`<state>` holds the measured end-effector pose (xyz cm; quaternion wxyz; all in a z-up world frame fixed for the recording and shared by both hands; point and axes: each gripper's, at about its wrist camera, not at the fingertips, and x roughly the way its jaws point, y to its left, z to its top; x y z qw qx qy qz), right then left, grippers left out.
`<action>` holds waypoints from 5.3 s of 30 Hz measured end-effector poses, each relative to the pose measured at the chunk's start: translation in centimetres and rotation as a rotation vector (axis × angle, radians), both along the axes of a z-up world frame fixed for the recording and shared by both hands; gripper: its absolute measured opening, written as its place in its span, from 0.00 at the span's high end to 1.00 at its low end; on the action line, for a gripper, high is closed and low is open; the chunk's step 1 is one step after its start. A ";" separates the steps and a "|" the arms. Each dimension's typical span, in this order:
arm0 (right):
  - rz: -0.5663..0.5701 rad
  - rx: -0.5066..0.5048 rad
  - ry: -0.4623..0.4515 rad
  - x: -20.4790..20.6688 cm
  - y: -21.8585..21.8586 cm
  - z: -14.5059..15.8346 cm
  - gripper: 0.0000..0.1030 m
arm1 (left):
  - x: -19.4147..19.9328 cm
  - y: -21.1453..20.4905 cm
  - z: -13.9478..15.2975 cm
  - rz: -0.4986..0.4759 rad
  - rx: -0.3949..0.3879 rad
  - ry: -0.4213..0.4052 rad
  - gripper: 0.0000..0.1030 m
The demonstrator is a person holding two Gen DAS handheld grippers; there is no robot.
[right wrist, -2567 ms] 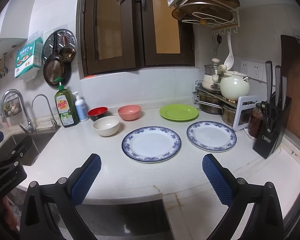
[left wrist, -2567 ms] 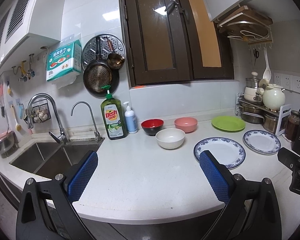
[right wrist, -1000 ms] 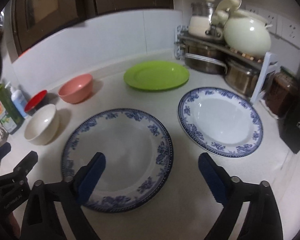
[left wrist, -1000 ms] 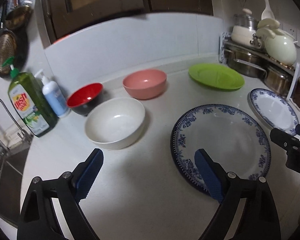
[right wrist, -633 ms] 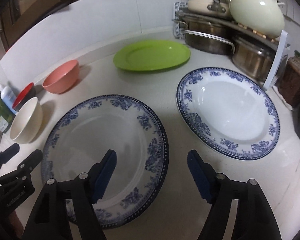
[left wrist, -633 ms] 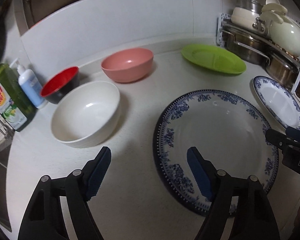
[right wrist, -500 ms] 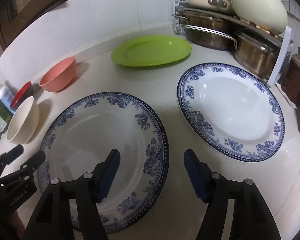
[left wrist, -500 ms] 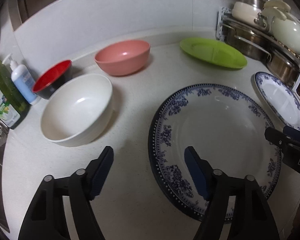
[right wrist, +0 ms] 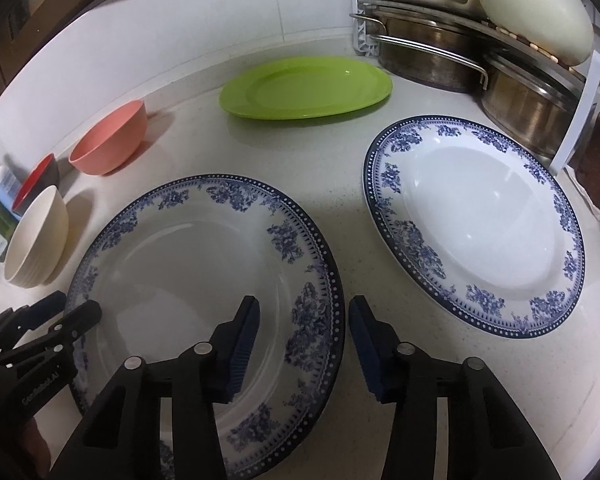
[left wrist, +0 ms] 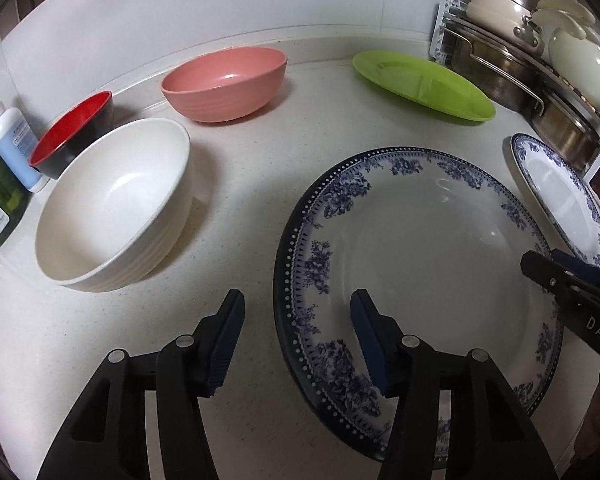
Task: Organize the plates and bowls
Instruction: 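Close the left tool on the plate rim while the right tool grips it too, then lift the plate with both tools and carry it toward the sink-side counter, then lower the plate onto the counter and open both tools, then move both tools to the smaller blue-rimmed plate beside the pot rack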
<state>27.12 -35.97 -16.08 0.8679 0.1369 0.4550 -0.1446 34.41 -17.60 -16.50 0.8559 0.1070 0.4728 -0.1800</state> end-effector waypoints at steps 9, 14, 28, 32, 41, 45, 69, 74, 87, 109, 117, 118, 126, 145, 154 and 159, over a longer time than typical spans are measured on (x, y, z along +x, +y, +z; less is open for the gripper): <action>-0.003 -0.005 0.014 0.3 -0.3 -0.2 0.67 | 0.4 -0.2 0.0 -0.013 -0.032 0.017 0.61; -0.006 -0.007 0.022 0.4 -0.2 -0.1 0.67 | 0.4 -0.3 0.0 -0.013 -0.040 0.014 0.63; -0.004 -0.021 0.025 -0.5 0.6 1.5 0.67 | -0.6 0.8 1.4 -0.016 -0.038 0.019 0.64; 0.008 -0.012 0.021 -0.8 1.5 2.4 0.67 | -1.1 2.0 2.5 0.003 -0.040 0.002 0.64; 0.080 -0.011 -0.019 -1.2 5.7 5.3 0.67 | -2.8 7.2 5.9 0.083 -0.052 -0.073 0.64; 0.122 -0.014 -0.046 -1.5 8.1 6.6 0.67 | -3.6 9.8 7.1 0.126 -0.059 -0.114 0.64; 0.449 0.032 -0.080 -0.2 23.0 7.5 0.67 | -8.6 25.8 9.1 0.473 -0.020 -0.191 0.64; 0.512 0.033 -0.058 0.9 25.8 6.7 0.67 | -8.8 27.9 8.4 0.537 -0.013 -0.171 0.64; 0.593 0.027 0.025 3.6 30.0 2.9 0.67 | -7.6 31.2 4.1 0.624 0.007 -0.079 0.64; 0.608 0.010 0.101 5.3 31.5 -0.3 0.67 | -6.0 32.1 0.6 0.648 0.016 -0.008 0.64; 0.607 -0.003 0.105 5.4 31.7 -0.4 0.67 | -5.8 32.3 0.2 0.646 0.011 0.007 0.64; 0.608 -0.005 0.106 5.4 31.7 -0.4 0.67 | -5.8 32.3 0.2 0.647 0.010 0.006 0.64; 0.613 0.009 0.100 5.4 31.6 -0.4 0.66 | -5.8 32.4 0.3 0.640 0.001 0.010 0.62; 0.511 -0.002 -0.162 1.1 26.2 6.8 0.26 | -7.8 27.5 9.0 0.512 0.048 -0.356 0.00; 0.363 -0.074 -0.273 -1.9 20.2 10.6 0.21 | -8.1 22.0 12.2 0.386 0.003 -0.460 0.00; 0.276 -0.092 -0.295 -3.5 16.5 11.8 0.21 | -8.2 18.6 13.0 0.308 -0.042 -0.462 0.00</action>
